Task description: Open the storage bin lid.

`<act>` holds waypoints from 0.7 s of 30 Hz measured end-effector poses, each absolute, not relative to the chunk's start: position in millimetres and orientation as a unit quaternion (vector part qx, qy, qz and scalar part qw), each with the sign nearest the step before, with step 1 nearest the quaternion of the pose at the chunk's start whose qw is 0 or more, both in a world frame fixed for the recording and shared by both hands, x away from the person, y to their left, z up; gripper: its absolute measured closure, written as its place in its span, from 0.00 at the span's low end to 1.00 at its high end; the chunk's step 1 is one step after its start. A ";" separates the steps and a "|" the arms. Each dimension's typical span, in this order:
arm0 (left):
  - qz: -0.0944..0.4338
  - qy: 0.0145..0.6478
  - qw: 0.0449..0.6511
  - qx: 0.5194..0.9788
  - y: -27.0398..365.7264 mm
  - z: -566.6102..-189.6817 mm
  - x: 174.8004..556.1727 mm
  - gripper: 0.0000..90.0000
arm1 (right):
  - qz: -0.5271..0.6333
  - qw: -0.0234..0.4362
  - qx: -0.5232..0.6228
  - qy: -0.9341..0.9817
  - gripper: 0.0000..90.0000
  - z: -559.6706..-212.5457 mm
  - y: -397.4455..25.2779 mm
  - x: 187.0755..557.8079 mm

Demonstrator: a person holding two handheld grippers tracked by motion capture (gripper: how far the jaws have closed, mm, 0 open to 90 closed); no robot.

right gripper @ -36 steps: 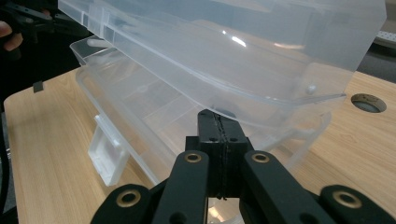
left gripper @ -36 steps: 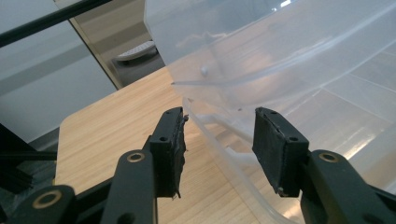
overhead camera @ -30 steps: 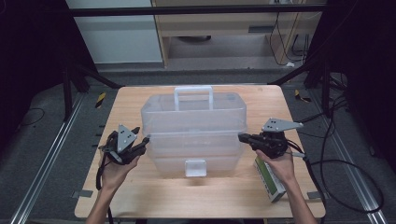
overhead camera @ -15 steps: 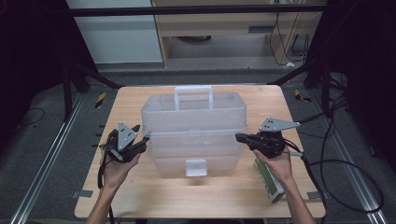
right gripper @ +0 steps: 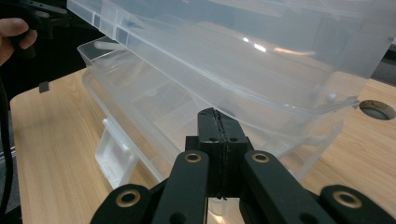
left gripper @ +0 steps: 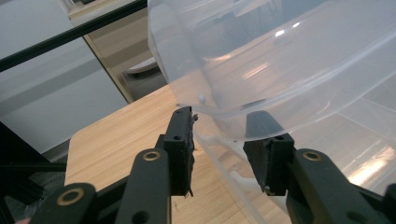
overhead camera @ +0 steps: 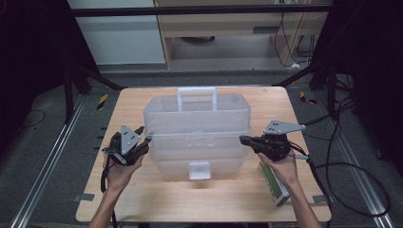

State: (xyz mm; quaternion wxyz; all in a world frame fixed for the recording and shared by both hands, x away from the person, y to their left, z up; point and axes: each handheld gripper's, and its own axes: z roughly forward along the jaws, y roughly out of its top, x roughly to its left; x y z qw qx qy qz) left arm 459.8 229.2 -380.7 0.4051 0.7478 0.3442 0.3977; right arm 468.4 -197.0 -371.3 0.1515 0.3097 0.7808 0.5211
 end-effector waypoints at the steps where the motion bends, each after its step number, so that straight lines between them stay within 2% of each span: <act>1: 0.398 0.343 0.406 0.747 229.0 -381.0 459.7 0.71 | 0.520 0.153 0.310 0.781 1.00 -371.3 -197.4 468.3; 11: 0.403 0.346 0.406 0.744 226.8 -381.1 458.1 0.75 | 0.499 0.161 0.322 0.789 0.99 -375.6 -200.8 466.7; 21: 0.409 0.348 0.399 0.743 225.1 -379.4 457.8 0.77 | 0.413 0.197 0.380 0.804 0.90 -382.3 -199.4 468.8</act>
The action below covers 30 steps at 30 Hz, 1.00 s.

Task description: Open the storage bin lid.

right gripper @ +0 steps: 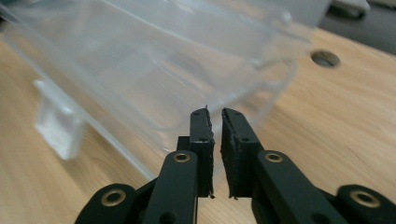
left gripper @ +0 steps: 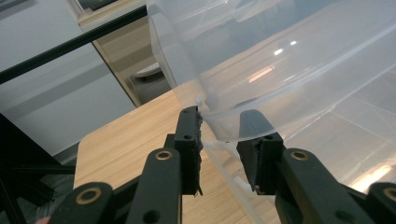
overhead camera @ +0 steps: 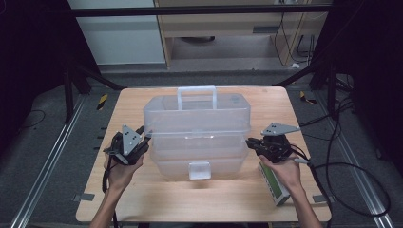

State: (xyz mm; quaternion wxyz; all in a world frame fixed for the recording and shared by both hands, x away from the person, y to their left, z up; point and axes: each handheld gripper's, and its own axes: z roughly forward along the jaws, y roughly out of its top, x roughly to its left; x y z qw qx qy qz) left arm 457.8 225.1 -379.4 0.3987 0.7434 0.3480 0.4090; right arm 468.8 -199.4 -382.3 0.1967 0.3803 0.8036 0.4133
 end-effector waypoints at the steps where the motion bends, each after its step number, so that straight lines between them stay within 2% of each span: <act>1: 0.409 0.348 0.398 0.744 225.2 -379.1 457.9 0.77 | 0.400 0.201 0.393 0.804 0.90 -384.3 -198.8 470.5; 12: 0.412 0.342 0.397 0.745 225.5 -378.0 458.9 0.77 | 0.377 0.167 0.442 0.796 0.87 -398.0 -197.6 482.3; 30: 0.408 0.346 0.394 0.747 225.6 -377.4 458.6 0.77 | 0.365 0.161 0.465 0.790 0.84 -396.6 -191.5 490.6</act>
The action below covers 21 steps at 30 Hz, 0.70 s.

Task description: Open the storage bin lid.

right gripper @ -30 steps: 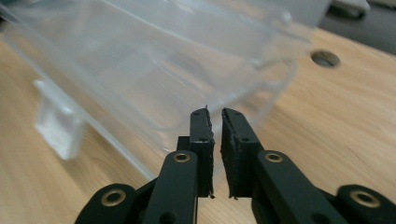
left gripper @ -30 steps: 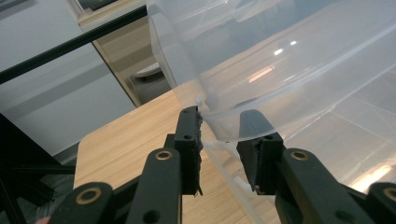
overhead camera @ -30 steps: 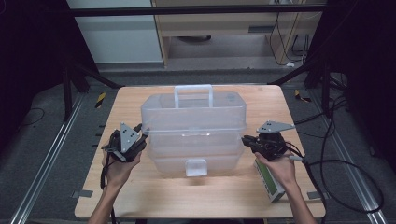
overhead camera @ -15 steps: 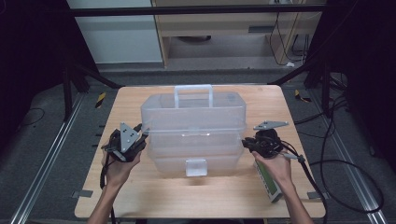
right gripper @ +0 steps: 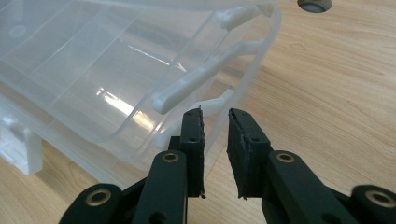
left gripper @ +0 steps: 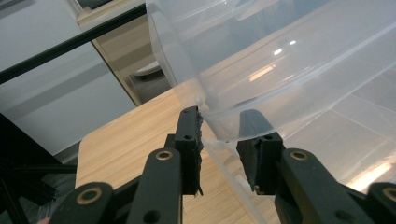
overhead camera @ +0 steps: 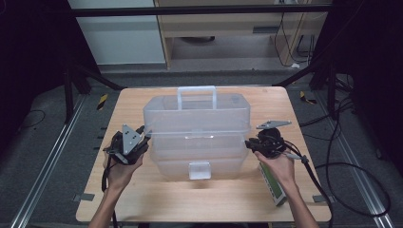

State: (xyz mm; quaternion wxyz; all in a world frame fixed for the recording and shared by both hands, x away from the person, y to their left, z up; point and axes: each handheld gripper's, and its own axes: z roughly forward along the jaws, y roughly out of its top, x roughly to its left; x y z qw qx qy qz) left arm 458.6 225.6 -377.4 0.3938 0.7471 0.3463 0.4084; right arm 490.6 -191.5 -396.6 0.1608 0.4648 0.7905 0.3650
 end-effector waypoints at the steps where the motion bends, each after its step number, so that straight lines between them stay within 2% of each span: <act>1: 0.408 0.346 0.394 0.747 225.6 -377.4 458.6 0.77 | 0.365 0.161 0.465 0.790 0.84 -396.6 -191.5 490.6; 21: 0.413 0.350 0.395 0.742 224.8 -370.1 463.8 0.79 | 0.339 0.166 0.489 0.787 0.88 -402.8 -179.3 491.4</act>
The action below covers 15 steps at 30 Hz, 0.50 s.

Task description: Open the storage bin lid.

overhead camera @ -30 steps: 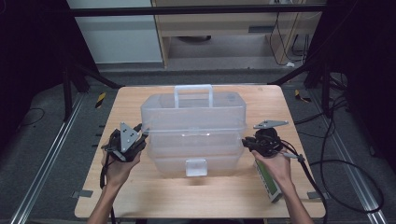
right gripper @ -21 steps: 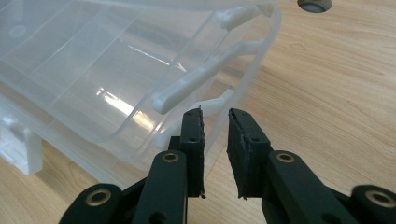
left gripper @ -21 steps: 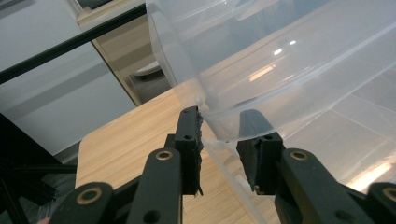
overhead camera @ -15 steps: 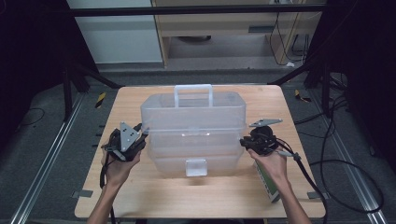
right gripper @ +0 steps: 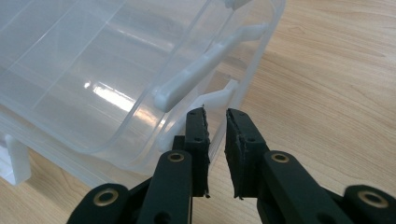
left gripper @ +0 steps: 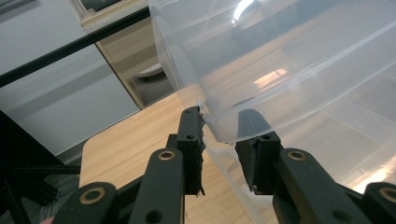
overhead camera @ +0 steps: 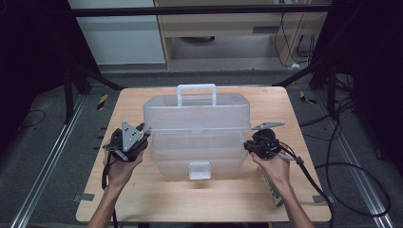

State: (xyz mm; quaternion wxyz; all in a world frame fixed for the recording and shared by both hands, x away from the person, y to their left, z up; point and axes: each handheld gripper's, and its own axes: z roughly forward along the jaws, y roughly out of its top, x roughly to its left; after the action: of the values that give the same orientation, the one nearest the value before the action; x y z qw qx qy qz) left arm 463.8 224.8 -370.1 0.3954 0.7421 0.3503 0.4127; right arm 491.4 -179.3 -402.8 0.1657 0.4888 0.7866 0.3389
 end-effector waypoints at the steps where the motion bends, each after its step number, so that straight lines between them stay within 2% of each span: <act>1: 0.412 0.351 0.397 0.741 224.7 -369.8 464.1 0.79 | 0.338 0.166 0.489 0.786 0.88 -402.8 -179.1 491.1; 15: 0.412 0.355 0.396 0.740 225.7 -365.2 471.1 0.80 | 0.328 0.174 0.491 0.788 0.90 -400.7 -173.8 487.2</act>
State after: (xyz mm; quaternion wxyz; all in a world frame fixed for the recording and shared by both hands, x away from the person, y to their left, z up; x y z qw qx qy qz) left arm 471.1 225.7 -365.2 0.3965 0.7395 0.3548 0.4123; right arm 487.2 -173.8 -400.7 0.1741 0.4914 0.7880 0.3276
